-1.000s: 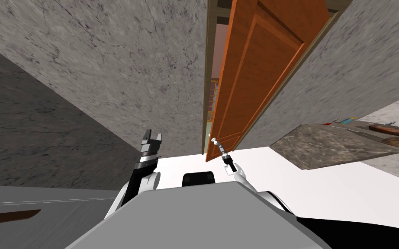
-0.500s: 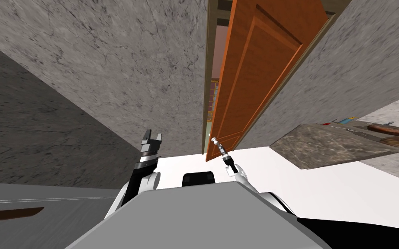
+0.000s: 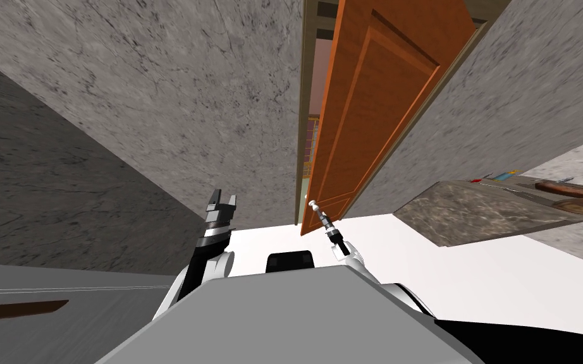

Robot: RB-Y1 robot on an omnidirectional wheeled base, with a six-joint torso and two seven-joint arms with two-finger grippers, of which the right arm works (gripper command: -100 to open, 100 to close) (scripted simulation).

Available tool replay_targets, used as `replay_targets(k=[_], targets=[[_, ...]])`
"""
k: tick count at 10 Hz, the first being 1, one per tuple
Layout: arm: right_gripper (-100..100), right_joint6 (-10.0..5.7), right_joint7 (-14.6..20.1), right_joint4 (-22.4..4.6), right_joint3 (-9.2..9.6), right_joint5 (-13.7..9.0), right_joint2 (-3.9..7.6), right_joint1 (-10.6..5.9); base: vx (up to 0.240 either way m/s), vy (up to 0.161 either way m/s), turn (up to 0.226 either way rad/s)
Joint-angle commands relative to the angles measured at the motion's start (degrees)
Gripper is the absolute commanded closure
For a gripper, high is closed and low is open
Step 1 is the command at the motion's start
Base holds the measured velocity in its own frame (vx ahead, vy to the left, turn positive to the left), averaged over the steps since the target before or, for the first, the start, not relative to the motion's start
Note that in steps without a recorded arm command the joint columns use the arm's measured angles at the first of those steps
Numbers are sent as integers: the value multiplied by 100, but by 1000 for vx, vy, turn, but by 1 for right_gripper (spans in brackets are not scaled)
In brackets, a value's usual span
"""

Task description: Pull the door open

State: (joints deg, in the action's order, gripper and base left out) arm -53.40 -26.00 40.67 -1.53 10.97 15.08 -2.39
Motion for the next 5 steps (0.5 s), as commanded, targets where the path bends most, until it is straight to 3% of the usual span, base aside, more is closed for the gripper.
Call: replay_targets(k=[1, 5], targets=[[-100, -27, -160, -9, -10, 41, 17, 11, -14, 2, -2], [-100, -178, -840, -84, -70, 287, 82, 82, -17, -2, -2]])
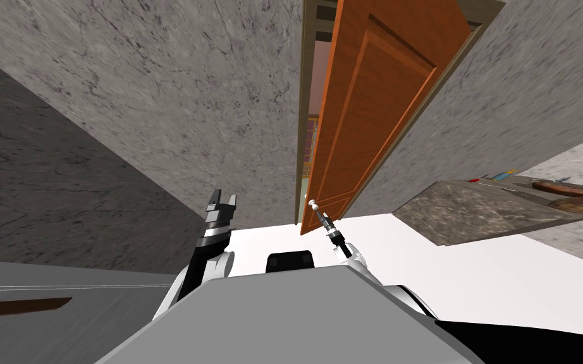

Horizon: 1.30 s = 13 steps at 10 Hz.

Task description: Pull the door open

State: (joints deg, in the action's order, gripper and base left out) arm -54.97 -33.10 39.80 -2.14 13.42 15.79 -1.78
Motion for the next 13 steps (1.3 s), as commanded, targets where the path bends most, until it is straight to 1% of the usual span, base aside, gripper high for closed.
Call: replay_targets(k=[1, 2, 3, 4, 5, 6, 7, 8, 9, 10, 11, 12, 13], targets=[[-100, -21, -162, 3, -9, 42, 12, 21, -17, -2, -2], [-100, -70, -396, -21, -29, 122, 33, 44, -18, -2, -3], [-100, -119, -537, -45, -49, 201, 54, 67, -23, -6, -5], [-100, -119, -635, -45, -49, 201, 54, 67, -18, -3, -2], [-100, -165, -838, -68, -67, 276, 74, 89, -15, -4, -3], [-100, -165, -868, -68, -67, 276, 74, 89, -12, -4, -2], [-100, -211, -1101, -90, -86, 351, 94, 110, -14, -4, -3], [-100, -254, -1247, -111, -103, 420, 112, 130, -21, -7, -6], [-100, -254, -1328, -111, -103, 420, 112, 130, -15, -6, -2], [-100, -296, -1545, -131, -119, 488, 130, 149, -13, -7, -2], [-100, -333, -1700, -150, -134, 549, 146, 167, -18, -8, -6], [-100, -333, -1758, -150, -134, 549, 146, 167, -12, -6, -3], [-100, -369, -1953, -167, -149, 607, 162, 183, -11, -7, -3]])
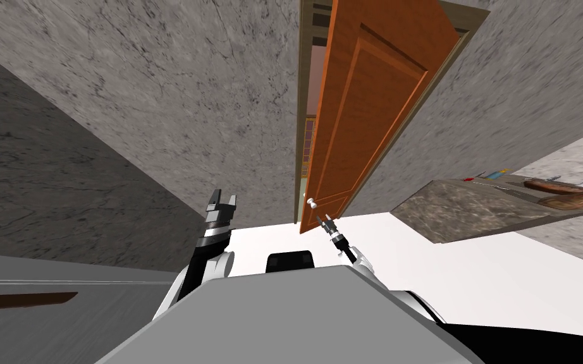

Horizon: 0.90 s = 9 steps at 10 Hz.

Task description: Pull the door open

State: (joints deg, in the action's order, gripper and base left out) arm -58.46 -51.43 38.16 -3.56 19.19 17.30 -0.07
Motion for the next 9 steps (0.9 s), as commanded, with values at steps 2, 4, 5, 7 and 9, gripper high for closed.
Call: replay_targets(k=[2, 4, 5, 7, 9], targets=[[-100, -81, -438, -33, -31, 127, 36, 40, -16, -9, -5], [-100, -126, -662, -54, -49, 199, 55, 61, -15, -8, -4], [-100, -142, -744, -62, -56, 226, 62, 69, -10, -8, -3], [-100, -190, -716, -151, -164, 130, 105, 94, 57, 33, 117], [-100, -215, -722, -191, -204, 102, 123, 102, 142, 51, 96]])
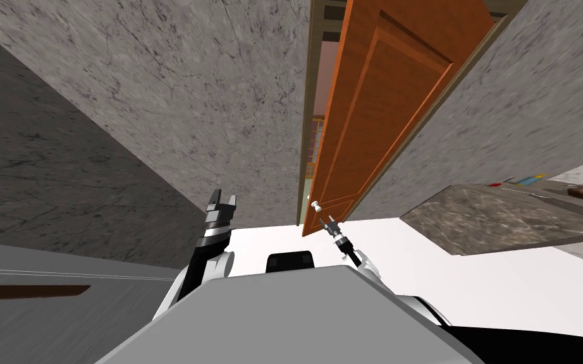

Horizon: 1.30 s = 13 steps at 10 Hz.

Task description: Pull the door open

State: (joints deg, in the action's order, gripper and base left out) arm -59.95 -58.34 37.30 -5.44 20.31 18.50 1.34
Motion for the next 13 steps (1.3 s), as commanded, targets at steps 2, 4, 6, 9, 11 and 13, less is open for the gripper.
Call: replay_targets(k=[2, 4, 6, 9, 11, 13], targets=[[-100, -150, -52, -242, -150, -108, 62, -15, 117, 60, 172], [-100, -208, -66, -335, -242, -174, 103, 2, 115, 49, 138], [-100, -314, -92, -507, -411, -296, 178, 33, 179, 29, 217], [100, -295, -87, -443, -370, -266, 156, 56, 16, -3, -3], [100, -295, -87, -443, -370, -266, 156, 56, -19, -5, 8], [100, -295, -87, -443, -370, -266, 156, 56, -4, -1, -2]])
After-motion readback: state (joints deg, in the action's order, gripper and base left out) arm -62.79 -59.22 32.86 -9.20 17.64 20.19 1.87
